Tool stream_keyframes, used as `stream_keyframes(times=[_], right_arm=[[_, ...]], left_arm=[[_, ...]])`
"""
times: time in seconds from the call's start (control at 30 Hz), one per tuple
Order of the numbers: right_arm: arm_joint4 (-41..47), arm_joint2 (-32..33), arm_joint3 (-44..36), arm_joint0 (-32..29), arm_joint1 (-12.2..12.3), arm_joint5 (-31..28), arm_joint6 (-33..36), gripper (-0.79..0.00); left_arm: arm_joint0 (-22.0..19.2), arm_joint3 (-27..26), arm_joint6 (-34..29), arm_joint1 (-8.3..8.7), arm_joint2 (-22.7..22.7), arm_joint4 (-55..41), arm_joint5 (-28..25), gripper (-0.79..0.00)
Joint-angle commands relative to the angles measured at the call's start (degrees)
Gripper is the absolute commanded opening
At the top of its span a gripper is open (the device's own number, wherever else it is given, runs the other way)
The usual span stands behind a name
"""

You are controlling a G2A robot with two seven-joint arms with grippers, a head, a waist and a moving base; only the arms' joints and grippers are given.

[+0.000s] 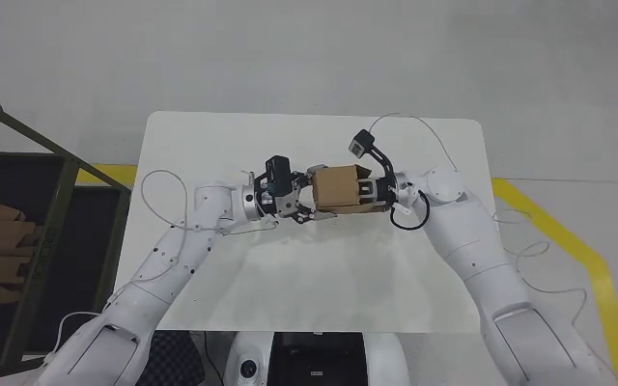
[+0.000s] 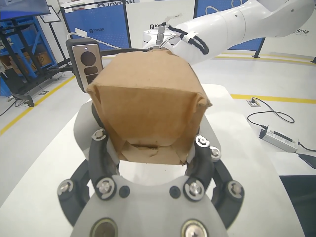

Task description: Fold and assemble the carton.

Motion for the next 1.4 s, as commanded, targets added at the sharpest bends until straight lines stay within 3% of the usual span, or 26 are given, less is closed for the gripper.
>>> stream_keyframes(times=[0.0,0.27,0.53,0.87,1.37], right_arm=[[-0.2,0.0,-0.1,0.0,0.1,0.0,-0.1,-0.785],[-0.9,-0.2,-0.7,0.0,0.3,-0.2,-0.6,-0.785],[-2.2,-0.2,-1.7,-0.1,0.6,-0.4,-1.5,-0.785],[-2.3,-0.1,-2.2,-0.3,0.9,-0.2,-2.1,-0.785],[-1.9,4.6,1.4,0.4,2.7,-1.6,-3.2,-0.785]], left_arm=[[0.1,-0.1,0.0,0.04,-0.1,-0.2,0.0,-0.194],[0.7,-0.4,0.1,0.27,-0.7,-0.9,0.2,-0.194],[1.3,-0.7,0.3,0.48,-1.2,-1.4,0.4,-0.345],[1.8,-0.9,0.5,0.71,-1.8,-2.0,0.7,-0.332],[3.2,-1.6,2.1,1.36,-4.2,-2.7,1.8,-0.391]])
